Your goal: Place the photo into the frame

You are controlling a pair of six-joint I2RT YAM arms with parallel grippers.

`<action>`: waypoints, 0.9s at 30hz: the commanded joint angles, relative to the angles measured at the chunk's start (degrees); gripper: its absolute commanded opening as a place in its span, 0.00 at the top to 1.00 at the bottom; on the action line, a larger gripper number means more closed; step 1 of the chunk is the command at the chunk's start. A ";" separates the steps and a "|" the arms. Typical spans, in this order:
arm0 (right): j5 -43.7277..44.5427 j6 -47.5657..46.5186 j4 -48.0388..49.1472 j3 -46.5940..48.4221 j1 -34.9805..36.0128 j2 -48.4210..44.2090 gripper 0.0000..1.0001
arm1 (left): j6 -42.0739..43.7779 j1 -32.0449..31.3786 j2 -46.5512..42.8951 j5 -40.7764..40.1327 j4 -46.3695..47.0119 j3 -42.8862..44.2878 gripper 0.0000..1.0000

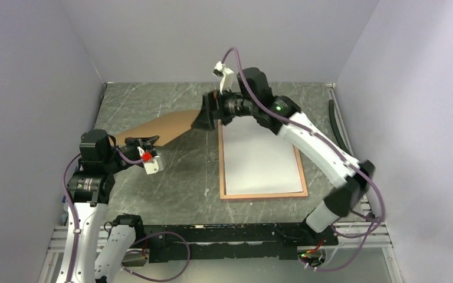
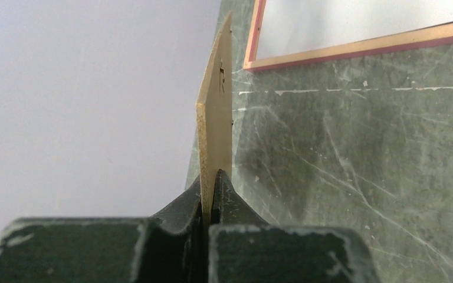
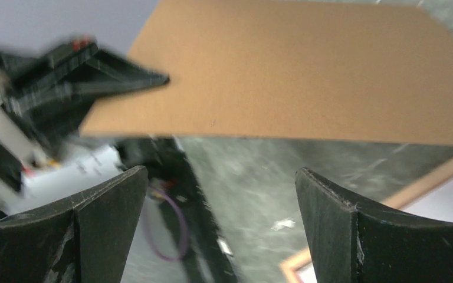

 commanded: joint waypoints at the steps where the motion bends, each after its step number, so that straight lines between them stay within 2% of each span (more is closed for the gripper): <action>1: 3.21 -35.28 -0.39 -8.56 2.35 -11.95 0.00 | 0.71 -0.11 -0.56 6.05 1.20 6.03 0.97; 4: 2.85 -45.02 3.61 -13.88 3.26 -15.12 0.00 | 0.96 -0.16 0.05 7.18 -1.00 8.01 0.97; 8: 2.87 -52.64 1.90 -12.45 4.95 -13.46 0.03 | 3.21 -0.17 0.45 8.51 -3.92 9.89 0.97; 11: 6.28 -56.68 1.84 -11.23 7.36 -11.36 0.06 | 4.33 -0.17 0.72 9.37 -6.11 11.32 0.97; 15: 10.52 -59.36 4.13 -11.10 9.61 -9.47 0.13 | 6.81 -0.16 0.91 10.21 -9.29 12.69 0.97; 21: 11.67 -60.33 9.90 -13.29 11.55 -9.24 0.20 | 8.93 -0.16 0.39 10.77 -11.61 13.32 0.97; 27: 13.68 -61.86 12.62 -15.14 13.19 -8.76 0.38 | 9.56 -0.14 0.30 11.13 -13.09 14.51 0.97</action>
